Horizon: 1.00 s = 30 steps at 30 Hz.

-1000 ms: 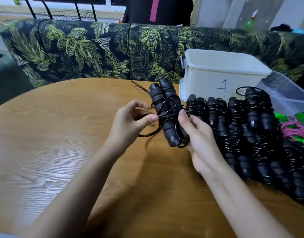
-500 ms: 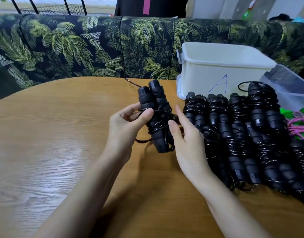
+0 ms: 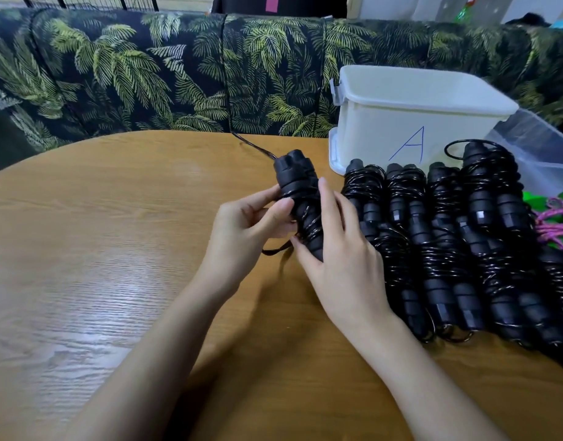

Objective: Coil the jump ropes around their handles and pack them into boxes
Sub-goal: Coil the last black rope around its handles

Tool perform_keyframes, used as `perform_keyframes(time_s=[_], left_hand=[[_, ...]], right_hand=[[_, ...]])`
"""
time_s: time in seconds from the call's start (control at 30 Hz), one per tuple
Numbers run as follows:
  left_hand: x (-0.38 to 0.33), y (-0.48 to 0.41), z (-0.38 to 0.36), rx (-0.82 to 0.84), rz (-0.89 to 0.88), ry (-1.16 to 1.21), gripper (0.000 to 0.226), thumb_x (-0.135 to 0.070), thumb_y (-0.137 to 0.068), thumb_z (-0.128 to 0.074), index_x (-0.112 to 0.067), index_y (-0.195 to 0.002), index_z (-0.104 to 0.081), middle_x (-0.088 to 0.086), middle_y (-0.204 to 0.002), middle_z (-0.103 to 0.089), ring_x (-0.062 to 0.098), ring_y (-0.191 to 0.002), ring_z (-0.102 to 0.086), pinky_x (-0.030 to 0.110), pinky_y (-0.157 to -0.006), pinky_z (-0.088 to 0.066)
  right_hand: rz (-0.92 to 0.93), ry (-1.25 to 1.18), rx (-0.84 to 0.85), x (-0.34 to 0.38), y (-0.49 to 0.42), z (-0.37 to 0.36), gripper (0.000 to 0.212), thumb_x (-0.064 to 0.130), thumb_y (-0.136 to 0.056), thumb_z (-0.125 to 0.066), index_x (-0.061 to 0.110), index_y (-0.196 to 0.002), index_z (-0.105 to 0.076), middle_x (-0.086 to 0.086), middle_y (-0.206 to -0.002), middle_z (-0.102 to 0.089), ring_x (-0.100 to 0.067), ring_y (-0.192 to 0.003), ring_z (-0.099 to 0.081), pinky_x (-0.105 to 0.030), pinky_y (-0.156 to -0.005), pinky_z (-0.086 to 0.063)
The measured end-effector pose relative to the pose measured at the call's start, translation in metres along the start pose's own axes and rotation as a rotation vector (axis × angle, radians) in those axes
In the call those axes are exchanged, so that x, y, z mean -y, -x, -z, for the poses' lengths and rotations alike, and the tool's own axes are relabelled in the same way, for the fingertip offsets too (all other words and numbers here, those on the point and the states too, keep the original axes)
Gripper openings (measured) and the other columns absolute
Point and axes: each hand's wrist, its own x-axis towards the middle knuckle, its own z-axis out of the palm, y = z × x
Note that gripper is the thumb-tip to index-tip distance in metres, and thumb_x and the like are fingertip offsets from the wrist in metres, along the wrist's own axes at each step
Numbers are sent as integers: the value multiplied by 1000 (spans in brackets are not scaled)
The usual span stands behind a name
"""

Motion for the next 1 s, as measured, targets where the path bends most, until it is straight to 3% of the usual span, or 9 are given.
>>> perform_keyframes(time_s=[0.1,0.23,0.33,0.5,0.57,0.67,0.77,0.87,1.0], left_hand=[[7,-1,7,44,-52,-170,40,-29,-91,-56,-16,-129,-60,6,-69,-73,4,-65,-67,14,-66,-52],[14,-3,7,41,-59,-244,52,-36,-91,-51,-14,-138,-54,2,-72,-69,4,-63,-61,17,-66,-51],[17,-4,6,42,41,-156,68,-45,-84,-55,-18,-146,-46,0,-101,-70,7,-73,-64,30,-70,-57],[17,-3,5,160,40,50,34,-39,-93,-53,-23,-120,-65,-3,-110,-73,10,-106,-65,26,-88,-51],[16,-3,2,105,48,83,33,-41,-90,-57,-22,-114,-68,0,-107,-73,13,-103,-65,33,-90,-51],[9,-6,-3,29,71,101,27,-34,-91,-63,-14,-108,-71,6,-101,-74,16,-94,-65,39,-86,-51],[-6,-13,-10,-68,26,44,16,-24,-88,-72,-10,-96,-72,1,-87,-74,9,-79,-65,28,-73,-53],[-12,-19,-17,-152,-9,-51,13,-27,-82,-79,-16,-80,-72,5,-76,-72,13,-72,-61,44,-71,-56],[-5,-19,-14,-92,1,-92,23,-38,-73,-80,-19,-83,-74,18,-85,-72,12,-71,-62,36,-66,-53]], right_hand=[[-95,-239,50,-8,0,1,77,37,-89,-67,17,-154,-29,-5,-149,-44,-25,-116,-58,-37,-83,-52],[-199,-554,89,-10,1,4,74,28,-89,-70,19,-153,-33,3,-150,-45,-4,-133,-41,-2,-103,-27],[-251,-760,125,-6,2,5,70,22,-90,-72,18,-150,-38,3,-140,-57,-4,-127,-52,-18,-107,-39],[-244,-1079,171,0,2,9,49,19,-91,-65,32,-136,-48,12,-124,-66,-7,-118,-60,-26,-102,-46],[-247,-1098,192,1,2,9,47,22,-92,-63,37,-135,-48,13,-128,-64,-10,-122,-59,-37,-108,-45],[-222,-961,135,-4,-1,10,56,34,-92,-61,25,-145,-45,13,-142,-51,-4,-135,-44,-36,-115,-36],[-192,-895,145,-12,-9,16,61,30,-98,-56,27,-153,-30,28,-147,-36,14,-137,-30,-14,-111,-28],[-165,-804,200,-14,-14,22,68,30,-99,-57,34,-155,-18,36,-145,-25,24,-133,-23,0,-103,-19],[-222,-836,234,-20,-18,24,79,32,-91,-65,31,-155,-20,26,-143,-43,25,-124,-36,2,-97,-26]])
